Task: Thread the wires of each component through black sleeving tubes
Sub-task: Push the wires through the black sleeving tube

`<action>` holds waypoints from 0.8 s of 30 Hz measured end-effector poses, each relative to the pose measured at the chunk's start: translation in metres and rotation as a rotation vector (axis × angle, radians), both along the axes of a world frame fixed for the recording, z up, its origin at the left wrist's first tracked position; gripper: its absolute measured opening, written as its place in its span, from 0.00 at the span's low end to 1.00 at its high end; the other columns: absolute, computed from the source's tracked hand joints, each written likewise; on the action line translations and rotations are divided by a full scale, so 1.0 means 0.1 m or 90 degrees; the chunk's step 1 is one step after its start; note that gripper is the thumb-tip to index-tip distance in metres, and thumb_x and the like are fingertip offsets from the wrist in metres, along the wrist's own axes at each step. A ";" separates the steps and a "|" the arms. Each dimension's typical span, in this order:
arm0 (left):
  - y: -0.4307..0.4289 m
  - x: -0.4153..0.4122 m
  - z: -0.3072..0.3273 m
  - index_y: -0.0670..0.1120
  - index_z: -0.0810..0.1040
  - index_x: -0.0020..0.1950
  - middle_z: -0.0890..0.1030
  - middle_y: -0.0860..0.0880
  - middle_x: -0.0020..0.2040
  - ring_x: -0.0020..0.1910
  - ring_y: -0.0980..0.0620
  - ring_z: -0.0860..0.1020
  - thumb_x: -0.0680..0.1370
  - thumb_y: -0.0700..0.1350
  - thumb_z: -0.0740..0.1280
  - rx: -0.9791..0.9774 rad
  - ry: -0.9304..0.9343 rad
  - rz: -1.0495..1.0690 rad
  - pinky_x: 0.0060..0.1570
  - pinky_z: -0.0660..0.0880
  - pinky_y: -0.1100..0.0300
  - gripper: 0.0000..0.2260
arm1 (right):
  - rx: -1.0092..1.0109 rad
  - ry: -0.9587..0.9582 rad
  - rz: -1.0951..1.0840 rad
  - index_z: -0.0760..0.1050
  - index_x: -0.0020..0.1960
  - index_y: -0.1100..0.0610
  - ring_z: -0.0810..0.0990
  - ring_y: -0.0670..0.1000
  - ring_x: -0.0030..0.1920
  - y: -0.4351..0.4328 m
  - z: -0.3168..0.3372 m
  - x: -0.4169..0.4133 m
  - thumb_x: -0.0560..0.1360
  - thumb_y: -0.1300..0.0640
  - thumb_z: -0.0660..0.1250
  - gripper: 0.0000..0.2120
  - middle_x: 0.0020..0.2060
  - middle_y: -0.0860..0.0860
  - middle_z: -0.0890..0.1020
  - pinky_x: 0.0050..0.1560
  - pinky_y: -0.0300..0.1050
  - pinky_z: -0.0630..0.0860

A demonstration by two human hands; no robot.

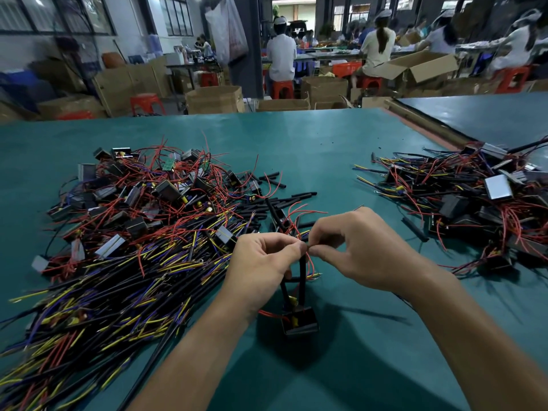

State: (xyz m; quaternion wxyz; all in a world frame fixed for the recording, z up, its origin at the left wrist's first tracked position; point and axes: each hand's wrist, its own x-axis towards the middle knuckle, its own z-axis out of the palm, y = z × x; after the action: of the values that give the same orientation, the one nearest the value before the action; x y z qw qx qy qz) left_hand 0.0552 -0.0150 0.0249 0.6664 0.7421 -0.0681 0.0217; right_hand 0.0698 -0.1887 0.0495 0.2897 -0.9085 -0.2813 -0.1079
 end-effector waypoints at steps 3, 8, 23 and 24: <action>0.01 0.02 0.00 0.45 0.85 0.35 0.81 0.51 0.29 0.24 0.58 0.70 0.75 0.37 0.70 -0.013 0.028 -0.002 0.28 0.69 0.67 0.10 | -0.005 -0.019 -0.004 0.82 0.41 0.50 0.81 0.52 0.37 0.01 0.01 0.00 0.73 0.56 0.72 0.02 0.32 0.48 0.83 0.44 0.48 0.77; 0.01 0.03 0.00 0.47 0.85 0.34 0.82 0.50 0.32 0.25 0.58 0.70 0.76 0.38 0.69 -0.031 0.074 -0.025 0.28 0.70 0.68 0.12 | -0.017 -0.025 -0.007 0.83 0.42 0.51 0.81 0.51 0.39 0.03 0.02 -0.02 0.73 0.57 0.73 0.02 0.34 0.47 0.84 0.46 0.48 0.76; 0.09 0.05 0.07 0.45 0.83 0.34 0.79 0.50 0.30 0.24 0.58 0.70 0.76 0.41 0.68 -0.080 0.260 -0.099 0.29 0.66 0.65 0.11 | -0.031 -0.067 0.016 0.81 0.41 0.52 0.78 0.53 0.37 0.08 0.02 -0.07 0.73 0.59 0.72 0.03 0.34 0.47 0.83 0.44 0.49 0.75; 0.10 0.05 0.07 0.45 0.83 0.34 0.80 0.50 0.30 0.24 0.58 0.71 0.76 0.42 0.68 -0.085 0.267 -0.100 0.29 0.67 0.65 0.11 | -0.025 -0.071 0.017 0.81 0.41 0.52 0.79 0.53 0.37 0.08 0.02 -0.07 0.73 0.59 0.73 0.03 0.34 0.47 0.83 0.43 0.50 0.75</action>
State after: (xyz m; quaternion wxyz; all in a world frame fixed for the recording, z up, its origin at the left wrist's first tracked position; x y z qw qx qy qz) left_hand 0.0605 -0.0048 0.0321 0.7132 0.6772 0.0159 -0.1800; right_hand 0.0631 -0.1805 0.0516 0.2573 -0.9025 -0.3115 -0.1492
